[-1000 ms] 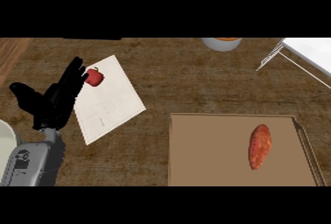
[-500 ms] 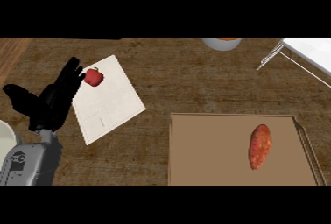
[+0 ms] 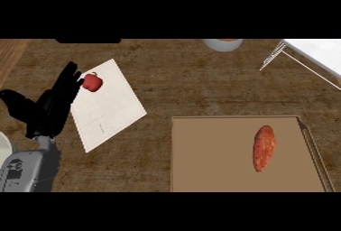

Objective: Pick the tomato from the tray and place it in the tiered shelf

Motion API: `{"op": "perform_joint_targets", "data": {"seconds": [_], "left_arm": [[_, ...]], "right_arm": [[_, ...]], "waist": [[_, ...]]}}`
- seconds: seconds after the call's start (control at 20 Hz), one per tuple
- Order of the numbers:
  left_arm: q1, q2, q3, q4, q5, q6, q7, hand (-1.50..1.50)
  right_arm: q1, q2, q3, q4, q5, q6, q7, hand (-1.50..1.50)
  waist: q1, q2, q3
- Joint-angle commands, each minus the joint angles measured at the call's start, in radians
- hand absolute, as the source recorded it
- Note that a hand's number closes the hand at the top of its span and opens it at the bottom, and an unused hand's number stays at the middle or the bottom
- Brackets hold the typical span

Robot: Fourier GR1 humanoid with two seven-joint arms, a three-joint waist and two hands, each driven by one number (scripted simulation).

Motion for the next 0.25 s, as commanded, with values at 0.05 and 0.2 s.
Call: {"op": "perform_joint_targets", "data": {"seconds": [0.05,0.2], "left_arm": [[0.033,-0.008,0.005,-0.006,0.004,0.000,-0.022,0.00],[0.009,0.001,0.010,-0.001,0.009,0.000,0.001,0.00]], "right_arm": [[0.071,-0.022,-0.001,-0.035,-0.007,0.170,-0.172,-1.50],[0.105,0.010,0.014,-0.080,0.000,0.133,-0.228,-1.50]], "waist": [[-0.018,-0.007,0.002],[-0.018,-0.003,0.002]]}}
